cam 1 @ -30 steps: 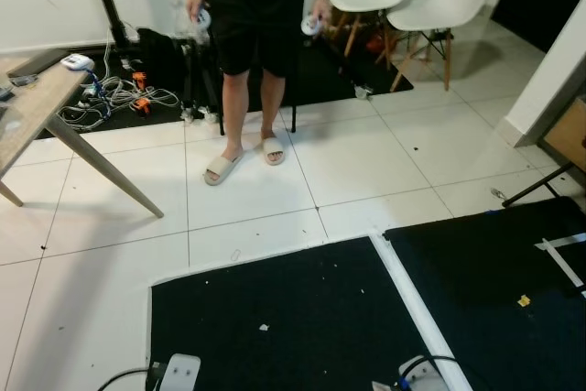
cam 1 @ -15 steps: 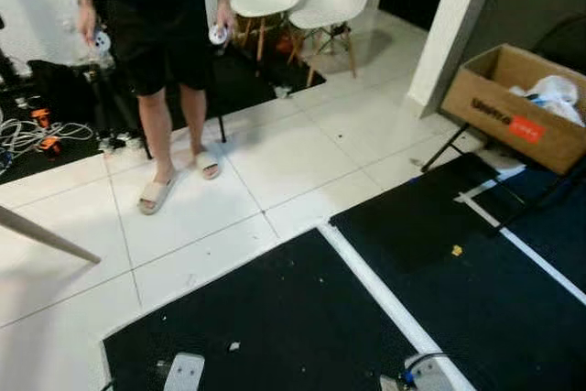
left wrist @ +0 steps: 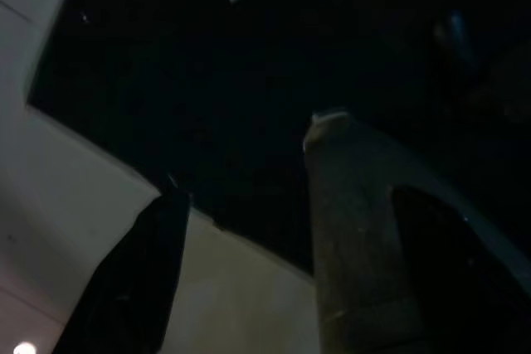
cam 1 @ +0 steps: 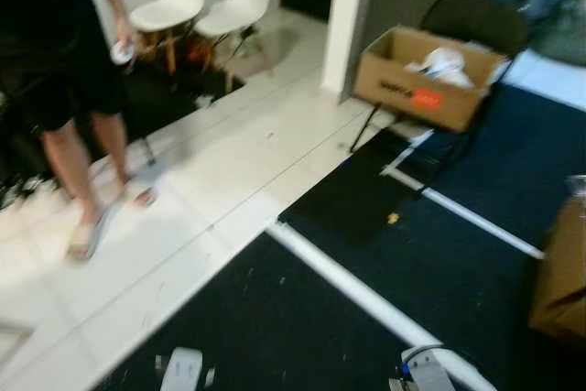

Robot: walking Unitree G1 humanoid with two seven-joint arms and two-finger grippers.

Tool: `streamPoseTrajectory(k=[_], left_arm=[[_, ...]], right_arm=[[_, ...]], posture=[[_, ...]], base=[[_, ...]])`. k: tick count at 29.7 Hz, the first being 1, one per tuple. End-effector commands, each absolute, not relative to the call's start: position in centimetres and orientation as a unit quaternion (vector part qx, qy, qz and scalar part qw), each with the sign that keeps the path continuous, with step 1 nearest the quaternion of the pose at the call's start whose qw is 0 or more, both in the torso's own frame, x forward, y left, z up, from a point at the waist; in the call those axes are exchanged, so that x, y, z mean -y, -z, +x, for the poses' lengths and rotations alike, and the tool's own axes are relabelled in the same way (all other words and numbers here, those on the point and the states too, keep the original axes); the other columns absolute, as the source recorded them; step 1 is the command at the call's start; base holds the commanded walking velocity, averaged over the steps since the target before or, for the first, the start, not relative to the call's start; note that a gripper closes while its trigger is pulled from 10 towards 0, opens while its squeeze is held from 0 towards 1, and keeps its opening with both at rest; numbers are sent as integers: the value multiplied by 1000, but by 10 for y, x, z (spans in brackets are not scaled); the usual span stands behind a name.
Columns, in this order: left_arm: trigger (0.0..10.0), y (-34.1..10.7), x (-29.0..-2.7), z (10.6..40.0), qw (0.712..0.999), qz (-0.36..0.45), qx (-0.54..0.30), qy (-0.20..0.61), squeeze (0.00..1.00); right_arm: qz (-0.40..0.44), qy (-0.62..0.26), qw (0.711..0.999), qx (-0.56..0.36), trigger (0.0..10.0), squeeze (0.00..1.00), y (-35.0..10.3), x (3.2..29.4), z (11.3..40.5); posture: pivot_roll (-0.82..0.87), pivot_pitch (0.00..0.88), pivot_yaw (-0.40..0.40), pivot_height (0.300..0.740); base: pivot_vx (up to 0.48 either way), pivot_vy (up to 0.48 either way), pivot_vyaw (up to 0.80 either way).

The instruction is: Picking trash to rubbish bin

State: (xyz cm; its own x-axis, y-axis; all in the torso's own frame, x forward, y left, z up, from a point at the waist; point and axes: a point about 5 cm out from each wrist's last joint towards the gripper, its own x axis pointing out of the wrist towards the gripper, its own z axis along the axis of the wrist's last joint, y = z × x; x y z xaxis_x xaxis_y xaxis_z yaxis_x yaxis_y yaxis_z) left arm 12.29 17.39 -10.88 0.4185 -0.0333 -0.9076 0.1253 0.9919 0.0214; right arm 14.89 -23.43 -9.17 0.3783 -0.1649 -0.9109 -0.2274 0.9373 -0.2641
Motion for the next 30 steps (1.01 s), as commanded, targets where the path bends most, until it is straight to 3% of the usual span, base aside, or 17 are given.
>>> streamPoseTrajectory(k=[1,19,24,25,30], left_arm=[[10000,110,-176,119,835,48,-546,49,0],[10000,110,-176,118,835,37,-547,52,0],[10000,109,-178,121,840,24,-541,40,0],[10000,107,-181,127,847,9,-531,25,0],[10000,100,-185,144,863,-7,-505,12,0]], right_arm=[[-170,-18,806,-567,10000,0,94,235,143],[-135,-7,824,-550,10000,0,90,232,154],[-34,-1,871,-490,10000,0,78,220,185],[61,-34,898,-434,10000,0,63,206,214],[185,-101,916,-343,10000,0,34,187,254]], posture=[[-94,55,53,740],[-91,47,57,740],[-92,48,60,740],[-94,48,61,740],[-96,50,59,740]], base=[[0,0,-800],[0,0,-800],[0,0,-800],[0,0,-800],[0,0,-800]])
